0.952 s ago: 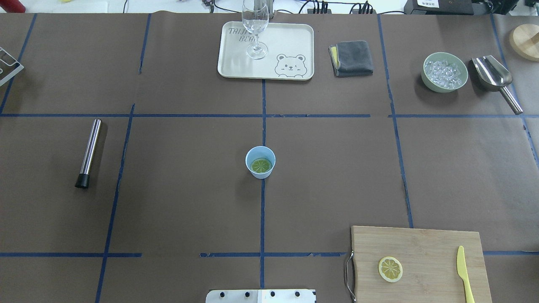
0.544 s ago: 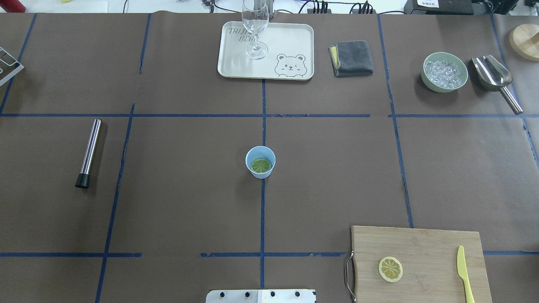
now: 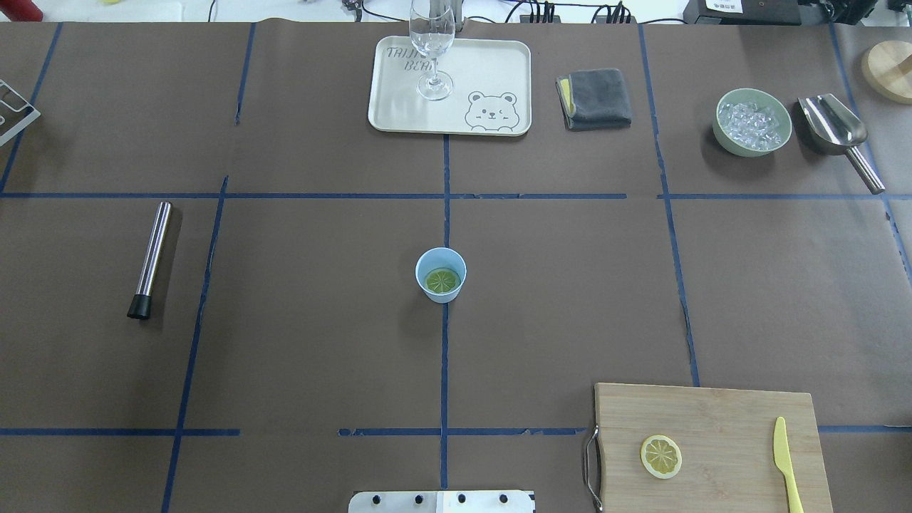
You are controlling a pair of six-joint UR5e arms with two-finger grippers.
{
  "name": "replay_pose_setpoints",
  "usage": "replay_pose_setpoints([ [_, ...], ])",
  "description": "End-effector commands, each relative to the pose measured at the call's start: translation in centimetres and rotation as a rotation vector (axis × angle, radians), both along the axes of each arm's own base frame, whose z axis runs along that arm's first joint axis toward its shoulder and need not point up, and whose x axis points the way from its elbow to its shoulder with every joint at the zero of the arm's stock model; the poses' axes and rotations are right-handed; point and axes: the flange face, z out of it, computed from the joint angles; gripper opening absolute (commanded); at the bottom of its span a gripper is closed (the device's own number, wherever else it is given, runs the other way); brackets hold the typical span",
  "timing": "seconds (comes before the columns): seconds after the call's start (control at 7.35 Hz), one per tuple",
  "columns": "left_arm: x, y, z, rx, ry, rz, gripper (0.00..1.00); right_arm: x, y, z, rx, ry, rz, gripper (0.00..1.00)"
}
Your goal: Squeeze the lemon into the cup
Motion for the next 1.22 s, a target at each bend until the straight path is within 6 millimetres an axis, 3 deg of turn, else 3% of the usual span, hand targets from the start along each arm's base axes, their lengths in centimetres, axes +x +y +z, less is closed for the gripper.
replay_pose_setpoints([
  [0.0, 0.0, 0.2, -0.8, 0.02, 0.002, 0.004, 1.0, 0.3, 0.6, -0.4, 0.005, 0.0, 0.01, 1.0],
  [1.09, 0.0, 1.4, 0.2, -0.003, -0.003, 0.001, 1.0, 0.3, 1.0, 0.0, -0.01, 0.0, 0.017, 1.0],
])
